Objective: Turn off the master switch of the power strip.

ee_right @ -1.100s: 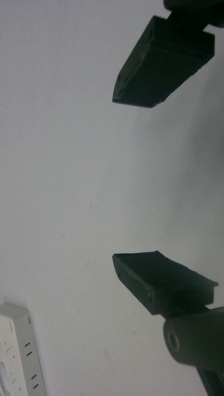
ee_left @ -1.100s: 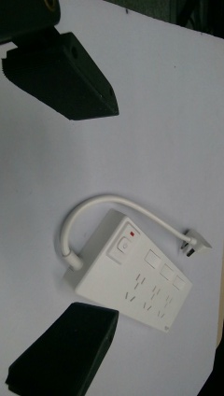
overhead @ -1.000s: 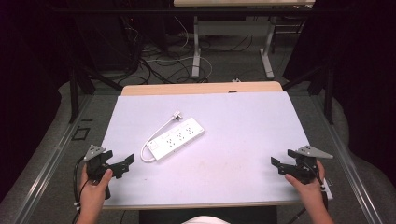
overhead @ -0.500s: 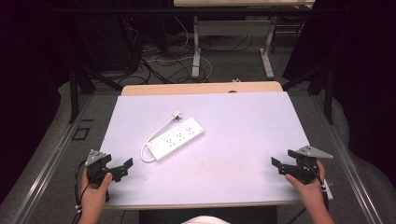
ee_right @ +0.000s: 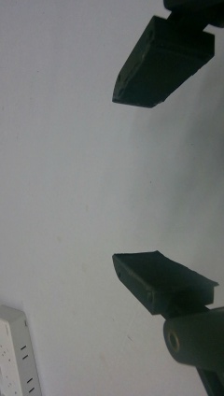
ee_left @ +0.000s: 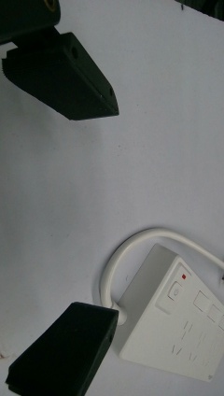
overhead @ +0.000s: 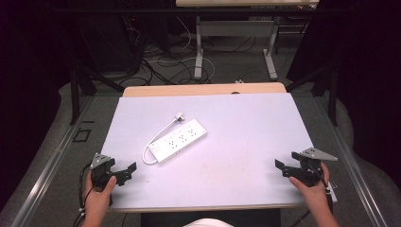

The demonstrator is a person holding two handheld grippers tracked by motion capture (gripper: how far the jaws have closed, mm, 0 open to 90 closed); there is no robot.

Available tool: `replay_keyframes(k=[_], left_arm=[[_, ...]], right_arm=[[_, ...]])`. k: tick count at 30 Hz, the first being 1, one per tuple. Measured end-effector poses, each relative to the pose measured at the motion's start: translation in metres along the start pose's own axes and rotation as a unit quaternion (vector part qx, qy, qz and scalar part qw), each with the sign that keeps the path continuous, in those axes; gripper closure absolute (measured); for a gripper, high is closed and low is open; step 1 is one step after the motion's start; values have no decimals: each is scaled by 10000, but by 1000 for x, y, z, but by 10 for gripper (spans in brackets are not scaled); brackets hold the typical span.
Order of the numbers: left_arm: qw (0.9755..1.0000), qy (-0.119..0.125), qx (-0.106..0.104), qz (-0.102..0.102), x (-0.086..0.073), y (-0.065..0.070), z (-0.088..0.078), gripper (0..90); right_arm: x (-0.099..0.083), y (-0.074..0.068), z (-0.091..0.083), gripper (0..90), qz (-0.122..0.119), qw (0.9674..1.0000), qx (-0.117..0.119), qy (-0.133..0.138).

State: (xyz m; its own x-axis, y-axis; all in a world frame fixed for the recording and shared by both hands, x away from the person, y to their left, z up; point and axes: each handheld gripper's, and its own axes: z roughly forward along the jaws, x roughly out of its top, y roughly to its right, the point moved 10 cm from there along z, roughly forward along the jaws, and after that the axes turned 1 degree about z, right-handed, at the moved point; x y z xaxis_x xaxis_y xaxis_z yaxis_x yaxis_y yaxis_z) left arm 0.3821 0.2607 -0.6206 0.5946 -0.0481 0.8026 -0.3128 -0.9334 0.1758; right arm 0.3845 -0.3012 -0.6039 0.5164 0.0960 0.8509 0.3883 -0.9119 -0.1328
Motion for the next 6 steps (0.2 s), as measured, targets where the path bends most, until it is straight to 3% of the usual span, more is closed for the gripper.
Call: replay_keyframes(k=[6], left_arm=[[9999, 41, 61, -71, 2, -2, -1, 45]], right_arm=[[1, 1, 0, 178, 38, 10000, -7, 66]])
